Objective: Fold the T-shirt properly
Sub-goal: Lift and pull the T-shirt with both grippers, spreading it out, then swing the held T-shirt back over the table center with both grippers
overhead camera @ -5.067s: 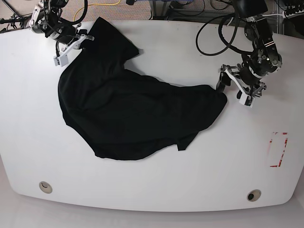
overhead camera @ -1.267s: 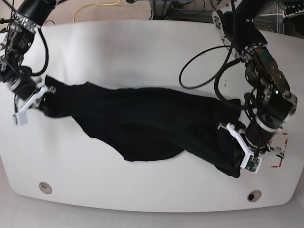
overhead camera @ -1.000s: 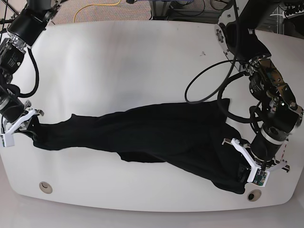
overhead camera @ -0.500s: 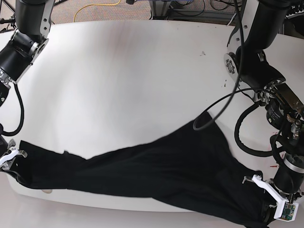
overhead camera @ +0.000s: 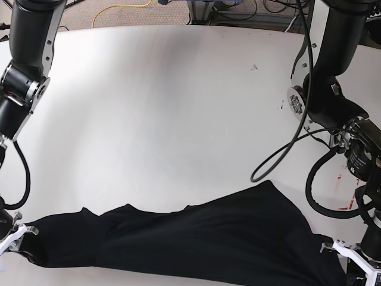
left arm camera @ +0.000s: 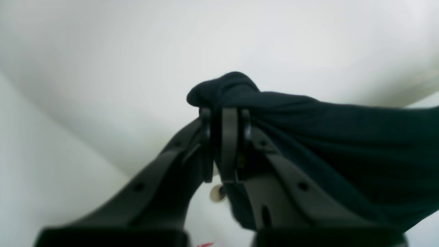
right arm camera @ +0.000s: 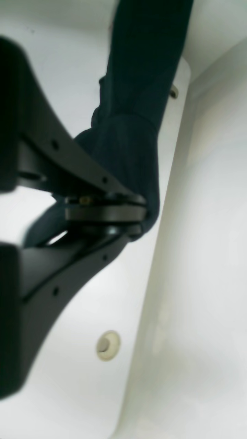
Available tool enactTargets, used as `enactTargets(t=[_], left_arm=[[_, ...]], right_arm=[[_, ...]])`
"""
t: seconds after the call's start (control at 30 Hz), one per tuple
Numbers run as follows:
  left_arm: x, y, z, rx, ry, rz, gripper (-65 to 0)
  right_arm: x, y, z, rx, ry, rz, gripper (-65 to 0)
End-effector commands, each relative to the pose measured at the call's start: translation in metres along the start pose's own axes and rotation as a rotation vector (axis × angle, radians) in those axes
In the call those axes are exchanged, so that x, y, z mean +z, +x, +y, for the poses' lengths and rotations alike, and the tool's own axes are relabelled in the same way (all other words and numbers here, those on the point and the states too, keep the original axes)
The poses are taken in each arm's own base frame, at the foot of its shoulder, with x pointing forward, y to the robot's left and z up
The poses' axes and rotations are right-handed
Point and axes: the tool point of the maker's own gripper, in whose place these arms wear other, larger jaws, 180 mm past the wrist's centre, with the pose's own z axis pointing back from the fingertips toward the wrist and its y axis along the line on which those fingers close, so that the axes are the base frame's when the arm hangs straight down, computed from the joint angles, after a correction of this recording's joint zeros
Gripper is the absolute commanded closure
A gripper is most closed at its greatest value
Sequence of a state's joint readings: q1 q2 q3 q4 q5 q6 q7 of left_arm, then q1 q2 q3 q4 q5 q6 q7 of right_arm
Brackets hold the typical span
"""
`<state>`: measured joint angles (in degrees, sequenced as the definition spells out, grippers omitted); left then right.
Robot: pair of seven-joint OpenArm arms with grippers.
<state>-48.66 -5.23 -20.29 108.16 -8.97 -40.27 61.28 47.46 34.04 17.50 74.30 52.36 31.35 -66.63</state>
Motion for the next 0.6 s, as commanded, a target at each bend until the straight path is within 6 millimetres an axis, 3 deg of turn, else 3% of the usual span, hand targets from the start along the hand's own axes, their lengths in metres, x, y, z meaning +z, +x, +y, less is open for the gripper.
enactTargets(t=[0.0, 0.2, 0.27, 0.57], left_arm=[[-0.001, 0.029, 0.006, 0.003, 0.001, -0.089, -0.1], [-0.003, 0.044, 0.017, 0.001, 0.016, -0.110, -0.1], [-0.002, 0.053, 0.026, -0.007, 0.029, -0.122, -0.3], [-0.003, 0.081, 0.045, -0.010, 0.052, -0.170, -0.3]], right_arm=[[0.010, 0.040, -0.006, 0.020, -0.011, -0.088, 0.0], [0.012, 0.066, -0.011, 0.025, -0.019, -0.111, 0.0], [0.018, 0.090, -0.014, 0.046, -0.027, -0.136, 0.0], [0.033, 0.130, -0.017, 0.075, -0.048, -0.180, 0.0]])
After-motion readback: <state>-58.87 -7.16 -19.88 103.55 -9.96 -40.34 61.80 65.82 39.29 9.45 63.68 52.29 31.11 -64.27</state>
